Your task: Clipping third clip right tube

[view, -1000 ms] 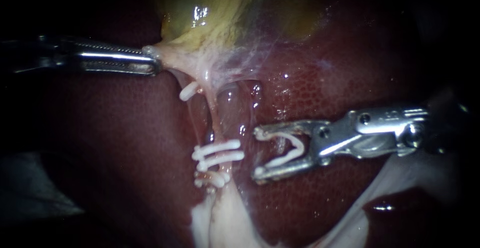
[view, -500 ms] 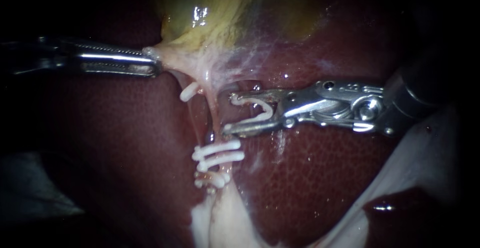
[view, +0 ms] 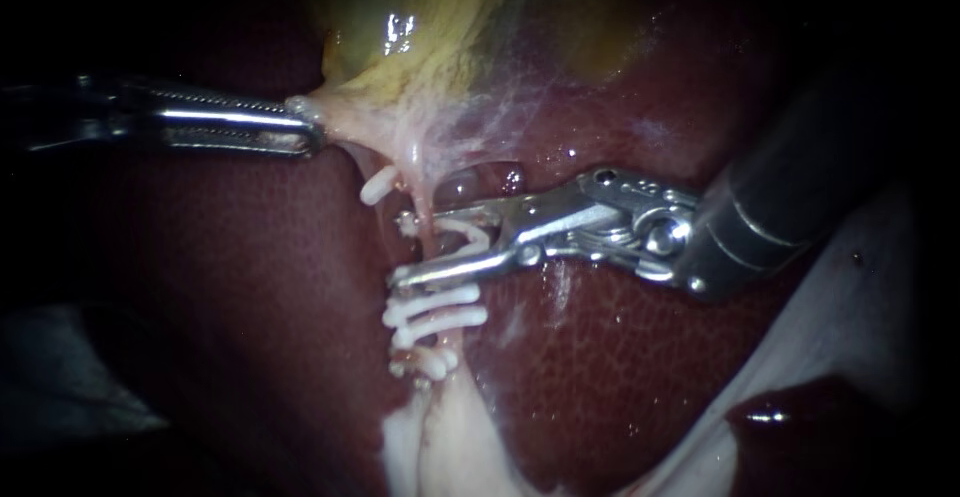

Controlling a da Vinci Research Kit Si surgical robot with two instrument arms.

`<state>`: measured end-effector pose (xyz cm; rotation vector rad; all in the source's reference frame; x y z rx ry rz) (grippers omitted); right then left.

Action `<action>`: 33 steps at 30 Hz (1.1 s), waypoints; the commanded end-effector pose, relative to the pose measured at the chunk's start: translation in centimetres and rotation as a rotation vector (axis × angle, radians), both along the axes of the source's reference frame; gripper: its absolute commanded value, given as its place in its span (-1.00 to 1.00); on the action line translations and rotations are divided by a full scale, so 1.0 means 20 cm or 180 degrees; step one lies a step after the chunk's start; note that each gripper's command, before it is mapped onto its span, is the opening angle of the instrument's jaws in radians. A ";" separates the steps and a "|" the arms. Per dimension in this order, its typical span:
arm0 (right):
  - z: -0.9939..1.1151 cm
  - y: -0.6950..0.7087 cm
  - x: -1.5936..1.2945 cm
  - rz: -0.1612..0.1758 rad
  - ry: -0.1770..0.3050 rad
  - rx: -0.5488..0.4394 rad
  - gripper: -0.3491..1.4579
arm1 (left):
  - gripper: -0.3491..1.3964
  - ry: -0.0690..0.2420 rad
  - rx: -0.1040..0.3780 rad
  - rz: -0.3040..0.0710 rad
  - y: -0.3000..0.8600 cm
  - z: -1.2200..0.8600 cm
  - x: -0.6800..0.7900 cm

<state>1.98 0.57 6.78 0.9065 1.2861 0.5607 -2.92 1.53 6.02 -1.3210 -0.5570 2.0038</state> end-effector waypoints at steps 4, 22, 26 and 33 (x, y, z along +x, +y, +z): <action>-0.002 0.000 0.004 0.0029 0.0153 0.0079 -0.07 | -1.00 0.0001 0.0000 -0.0001 0.000 0.000 0.000; -0.019 0.002 0.001 0.0004 0.0279 0.0142 -0.43 | -1.00 0.0001 0.0000 -0.0001 0.000 0.000 0.000; -0.019 0.002 -0.001 -0.0039 0.0292 0.0198 -0.74 | -1.00 0.0001 0.0000 -0.0001 0.000 0.000 0.000; -0.019 0.000 -0.003 0.0020 0.0242 0.0217 -1.00 | -1.00 0.0001 0.0000 -0.0001 0.000 0.000 -0.001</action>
